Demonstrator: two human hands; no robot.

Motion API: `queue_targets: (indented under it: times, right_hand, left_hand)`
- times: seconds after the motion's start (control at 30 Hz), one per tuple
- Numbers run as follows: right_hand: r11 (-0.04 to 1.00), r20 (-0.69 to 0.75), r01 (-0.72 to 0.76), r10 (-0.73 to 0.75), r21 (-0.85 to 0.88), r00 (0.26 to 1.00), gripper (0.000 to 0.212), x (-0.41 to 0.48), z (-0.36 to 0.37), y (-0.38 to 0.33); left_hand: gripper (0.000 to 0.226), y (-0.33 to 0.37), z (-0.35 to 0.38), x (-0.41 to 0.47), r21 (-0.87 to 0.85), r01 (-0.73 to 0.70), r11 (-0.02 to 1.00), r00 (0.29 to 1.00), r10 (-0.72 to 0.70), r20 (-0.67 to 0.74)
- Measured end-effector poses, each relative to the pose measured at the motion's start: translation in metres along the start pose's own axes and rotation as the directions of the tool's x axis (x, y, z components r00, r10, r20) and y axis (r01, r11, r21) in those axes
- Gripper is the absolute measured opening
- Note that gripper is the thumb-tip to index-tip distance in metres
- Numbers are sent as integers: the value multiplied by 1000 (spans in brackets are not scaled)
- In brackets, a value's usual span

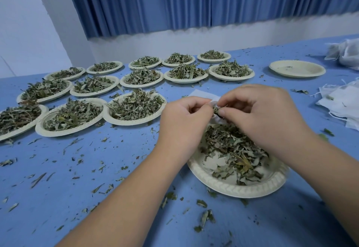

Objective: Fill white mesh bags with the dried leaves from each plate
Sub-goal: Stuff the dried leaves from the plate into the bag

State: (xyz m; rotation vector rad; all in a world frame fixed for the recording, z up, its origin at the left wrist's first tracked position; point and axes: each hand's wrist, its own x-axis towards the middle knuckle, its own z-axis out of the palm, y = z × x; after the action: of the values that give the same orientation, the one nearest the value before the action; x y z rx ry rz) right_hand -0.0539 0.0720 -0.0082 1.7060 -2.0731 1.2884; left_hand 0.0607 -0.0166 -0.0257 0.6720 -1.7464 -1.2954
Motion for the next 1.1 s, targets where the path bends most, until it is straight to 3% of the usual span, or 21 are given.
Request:
queue_targets:
  times: [0.2,0.37,0.43,0.53,0.6,0.67,0.83,0.93,1.1]
  right_hand:
    - [999,-14,-52,52,5,999,13,0,4,1]
    - [960,43,-179,174,215,984,13,5,-2,5]
    - [935,73,-242,230,259,970,22,8,-3,8]
    - [864,227,-398,339,309,913,37,11,-1,13]
    - [803,334,-461,346,379,877,27,12,-2,13]
    - [792,364,-466,331,394,871,16,13,-2,13]
    - [906,180,-389,360,167,915,8,19,9,11]
    - [938,157,-337,322,77,933,10,20,12,9]
    - [858,374,-400,273,323,887,15,15,-11,12]
  left_hand:
    - [23,2,1,-1,-17,-4,1000,999,5,35]
    - [21,3,-1,-1,-59,-4,998,1000,5,23]
    - [20,3,-1,-1,-87,3,996,1000,-1,22]
    - [21,3,-2,-1,-96,15,995,1000,-13,28]
    - [21,4,-2,-1,-98,22,995,999,-18,45]
    - [22,5,-1,-2,-76,20,997,999,-16,51]
    - [18,7,3,-5,-28,-4,1000,998,6,62]
    - [16,6,5,-5,-12,-30,999,999,30,19]
    - [23,6,2,-4,36,-64,997,996,67,-64]
